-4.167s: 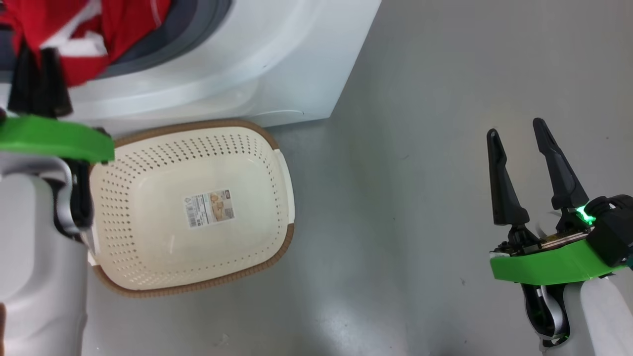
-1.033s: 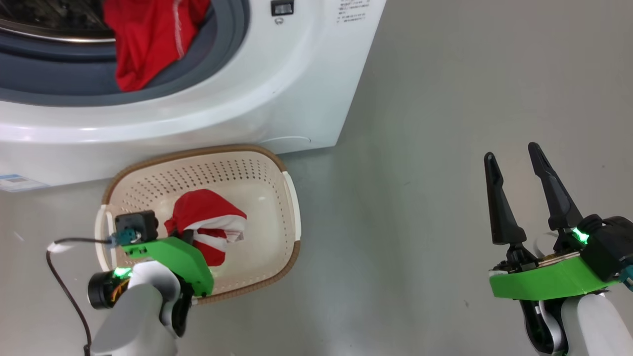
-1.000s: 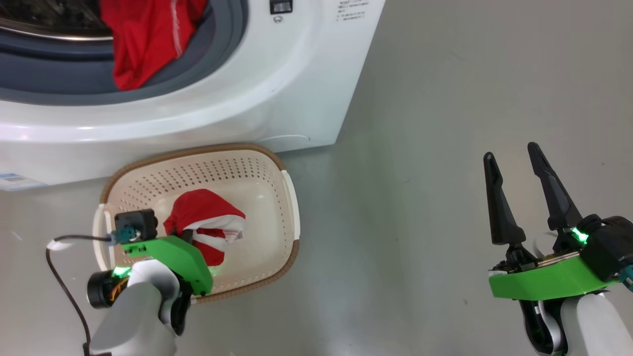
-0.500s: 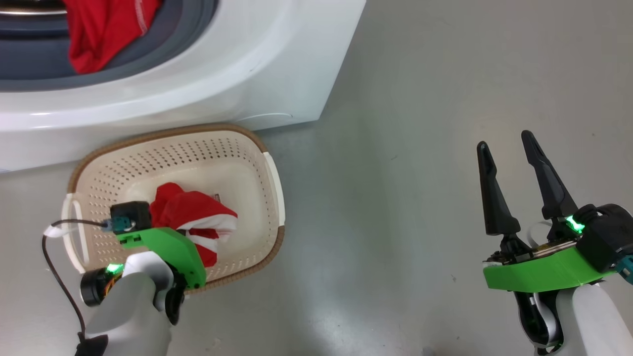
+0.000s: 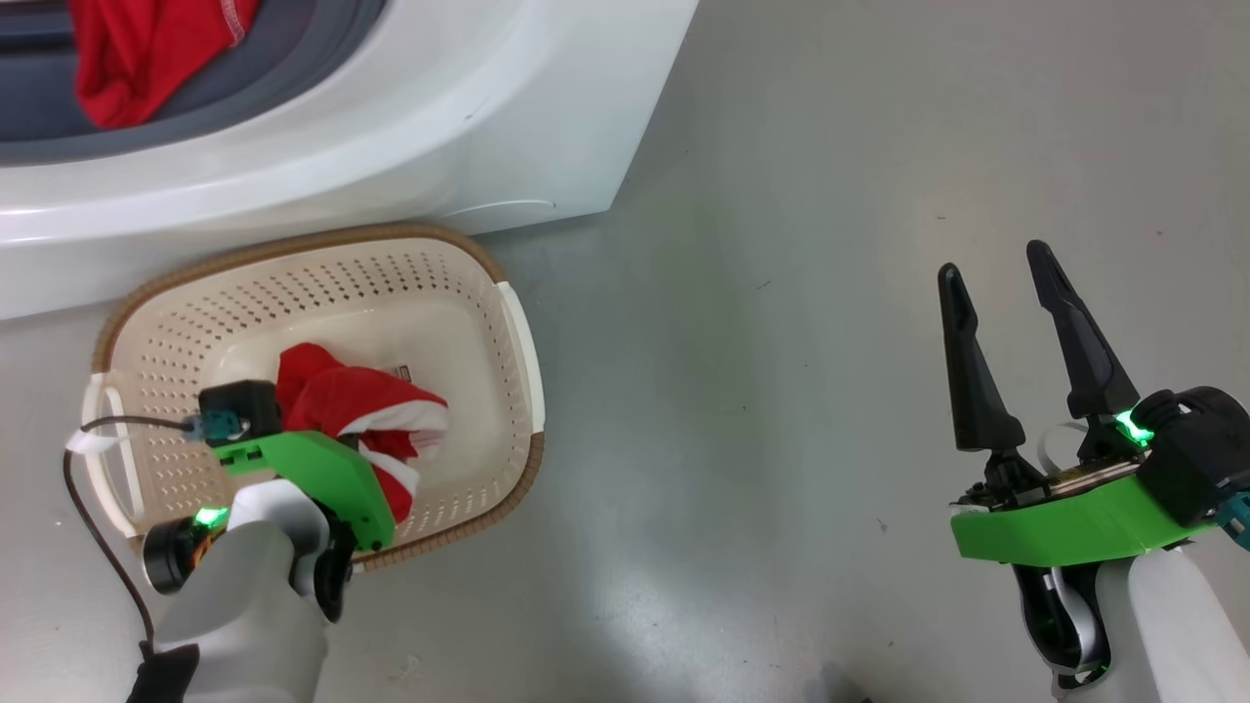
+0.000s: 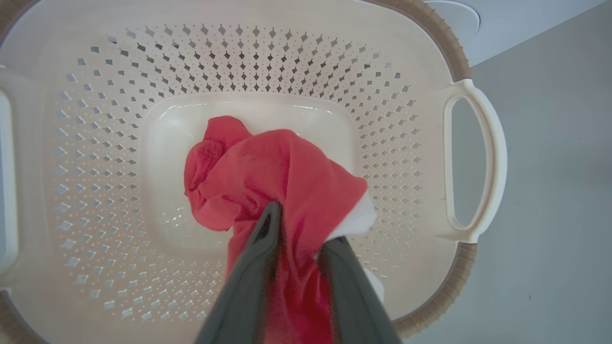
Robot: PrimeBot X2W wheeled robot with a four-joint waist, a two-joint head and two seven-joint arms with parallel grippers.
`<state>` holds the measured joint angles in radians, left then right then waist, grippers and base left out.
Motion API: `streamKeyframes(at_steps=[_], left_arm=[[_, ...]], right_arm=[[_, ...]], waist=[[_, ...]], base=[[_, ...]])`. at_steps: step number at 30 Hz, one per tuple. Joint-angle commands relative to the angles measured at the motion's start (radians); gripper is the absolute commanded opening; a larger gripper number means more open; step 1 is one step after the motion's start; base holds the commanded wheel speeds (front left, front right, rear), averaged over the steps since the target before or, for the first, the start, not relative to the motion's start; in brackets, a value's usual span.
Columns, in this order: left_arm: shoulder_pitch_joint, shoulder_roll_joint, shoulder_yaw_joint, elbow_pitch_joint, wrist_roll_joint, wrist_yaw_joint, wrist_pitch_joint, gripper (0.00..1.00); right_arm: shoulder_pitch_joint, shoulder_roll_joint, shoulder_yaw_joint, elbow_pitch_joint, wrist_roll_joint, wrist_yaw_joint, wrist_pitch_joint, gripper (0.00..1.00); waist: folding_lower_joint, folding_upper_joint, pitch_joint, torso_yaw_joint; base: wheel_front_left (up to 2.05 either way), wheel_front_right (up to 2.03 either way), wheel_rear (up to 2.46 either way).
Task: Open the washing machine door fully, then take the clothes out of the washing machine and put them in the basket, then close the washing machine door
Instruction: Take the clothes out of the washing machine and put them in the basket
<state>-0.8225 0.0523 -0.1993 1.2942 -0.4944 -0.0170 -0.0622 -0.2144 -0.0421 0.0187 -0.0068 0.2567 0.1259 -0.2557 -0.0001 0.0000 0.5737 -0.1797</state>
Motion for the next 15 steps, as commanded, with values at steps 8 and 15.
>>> streamKeyframes(at_steps=[8, 15], left_arm=[[0.005, 0.032, 0.007, -0.006, -0.009, 0.008, -0.021, 1.00], [0.023, 0.025, 0.022, -0.005, -0.036, -0.009, -0.096, 1.00]], right_arm=[[-0.016, -0.008, 0.023, -0.017, 0.012, 0.005, -0.006, 1.00], [-0.004, -0.008, 0.025, -0.011, 0.017, 0.005, -0.006, 1.00]], waist=[[0.0001, 0.0000, -0.003, 0.006], [0.0001, 0.0000, -0.030, 0.021]], base=[[0.00, 0.00, 0.00], [0.00, 0.00, 0.00]])
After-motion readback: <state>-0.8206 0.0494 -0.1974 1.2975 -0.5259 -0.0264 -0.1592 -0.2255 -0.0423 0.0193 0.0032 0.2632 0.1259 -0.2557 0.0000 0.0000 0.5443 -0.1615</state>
